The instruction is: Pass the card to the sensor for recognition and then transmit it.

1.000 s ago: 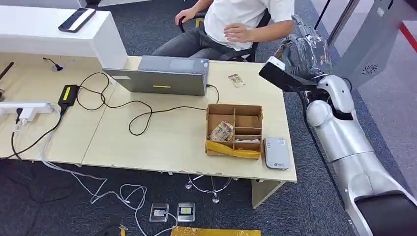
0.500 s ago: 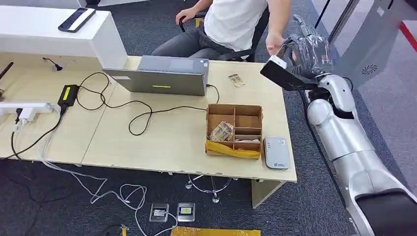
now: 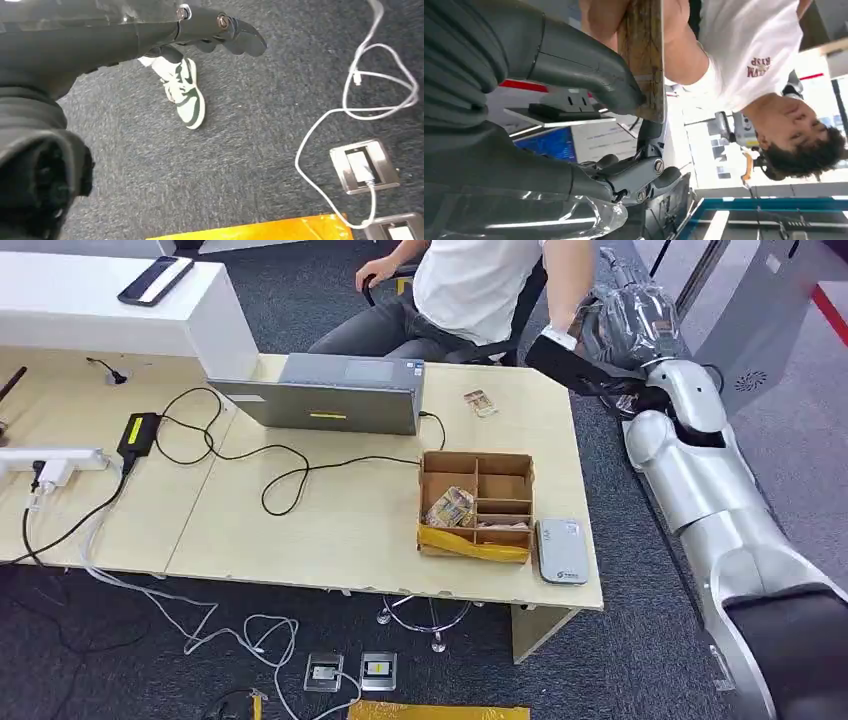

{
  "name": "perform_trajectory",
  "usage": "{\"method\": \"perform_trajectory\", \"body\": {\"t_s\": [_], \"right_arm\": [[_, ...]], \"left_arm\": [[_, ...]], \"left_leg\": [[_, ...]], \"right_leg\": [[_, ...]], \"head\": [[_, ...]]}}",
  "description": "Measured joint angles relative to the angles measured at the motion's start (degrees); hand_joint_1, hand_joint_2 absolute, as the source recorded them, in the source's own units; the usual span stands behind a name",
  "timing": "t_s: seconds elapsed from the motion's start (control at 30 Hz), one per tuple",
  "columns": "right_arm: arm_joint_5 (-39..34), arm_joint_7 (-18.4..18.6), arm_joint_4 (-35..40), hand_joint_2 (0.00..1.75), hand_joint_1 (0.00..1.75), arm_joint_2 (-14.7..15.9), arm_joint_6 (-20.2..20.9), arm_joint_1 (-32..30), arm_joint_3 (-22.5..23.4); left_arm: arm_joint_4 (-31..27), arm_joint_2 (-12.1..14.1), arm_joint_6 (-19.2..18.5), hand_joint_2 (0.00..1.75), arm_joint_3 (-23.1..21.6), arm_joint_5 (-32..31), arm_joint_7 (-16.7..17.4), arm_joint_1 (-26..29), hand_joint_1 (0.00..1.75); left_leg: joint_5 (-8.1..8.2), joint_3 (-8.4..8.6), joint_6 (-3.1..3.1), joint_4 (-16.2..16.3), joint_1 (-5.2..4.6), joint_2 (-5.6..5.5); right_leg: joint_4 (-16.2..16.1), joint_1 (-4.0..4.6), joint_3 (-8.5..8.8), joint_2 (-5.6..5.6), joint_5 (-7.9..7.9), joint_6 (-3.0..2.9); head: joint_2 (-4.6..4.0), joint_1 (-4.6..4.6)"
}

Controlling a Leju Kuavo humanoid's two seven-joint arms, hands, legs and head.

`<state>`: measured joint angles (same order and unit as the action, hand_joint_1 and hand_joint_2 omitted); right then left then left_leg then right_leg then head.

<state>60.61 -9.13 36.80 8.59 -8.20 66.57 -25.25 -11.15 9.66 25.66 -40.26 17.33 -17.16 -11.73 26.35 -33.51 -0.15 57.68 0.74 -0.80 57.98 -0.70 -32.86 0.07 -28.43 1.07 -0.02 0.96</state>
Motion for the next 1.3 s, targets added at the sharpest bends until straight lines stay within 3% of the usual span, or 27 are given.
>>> {"method": "perform_trajectory", "body": {"t_s": [0.2,0.67,0.7,1.07,1.3], "right_arm": [[0.87,3.43,-6.42,1.75,1.75,-1.42,0.83,2.26,-0.76],[1.48,3.19,-12.04,1.75,1.75,-2.84,0.68,2.54,-0.98],[1.48,3.19,-12.19,1.75,0.0,-2.91,0.68,2.54,-0.98],[1.48,2.97,-13.92,1.75,0.0,-3.41,-0.72,2.53,-1.05],[-1.52,1.36,-14.57,1.75,0.0,-3.22,-7.26,3.55,-0.98]], "left_arm": [[0.0,0.22,-0.92,0.0,-0.41,-0.61,0.52,-0.81,0.0],[0.0,0.96,-1.73,0.0,-0.61,-0.48,0.57,-1.12,0.0],[0.0,0.96,-1.73,0.0,-0.61,-0.48,0.57,-1.12,0.0],[0.0,0.96,-1.64,0.0,-0.61,-0.48,0.59,-1.2,0.0],[0.0,0.96,-1.05,0.0,-0.61,-0.44,0.59,-1.19,0.0]], "left_leg": [[0.0,-0.01,0.0,0.0,0.01,-0.04],[0.0,0.0,0.0,0.0,0.02,-0.03],[0.0,0.0,0.0,0.0,0.02,-0.03],[0.0,0.0,0.0,0.01,0.01,-0.02],[0.0,0.02,0.0,0.02,0.02,-0.01]], "right_leg": [[0.0,0.01,0.0,-0.03,0.0,0.0],[0.0,0.02,-0.02,0.0,0.0,0.0],[0.0,0.02,-0.02,0.0,0.0,0.0],[-0.01,0.01,-0.01,0.0,0.0,0.0],[-0.01,0.01,-0.05,0.03,0.0,0.0]], "head": [[0.0,-0.02],[0.0,0.0],[0.0,0.0],[0.0,-0.02],[0.0,-0.02]]}}
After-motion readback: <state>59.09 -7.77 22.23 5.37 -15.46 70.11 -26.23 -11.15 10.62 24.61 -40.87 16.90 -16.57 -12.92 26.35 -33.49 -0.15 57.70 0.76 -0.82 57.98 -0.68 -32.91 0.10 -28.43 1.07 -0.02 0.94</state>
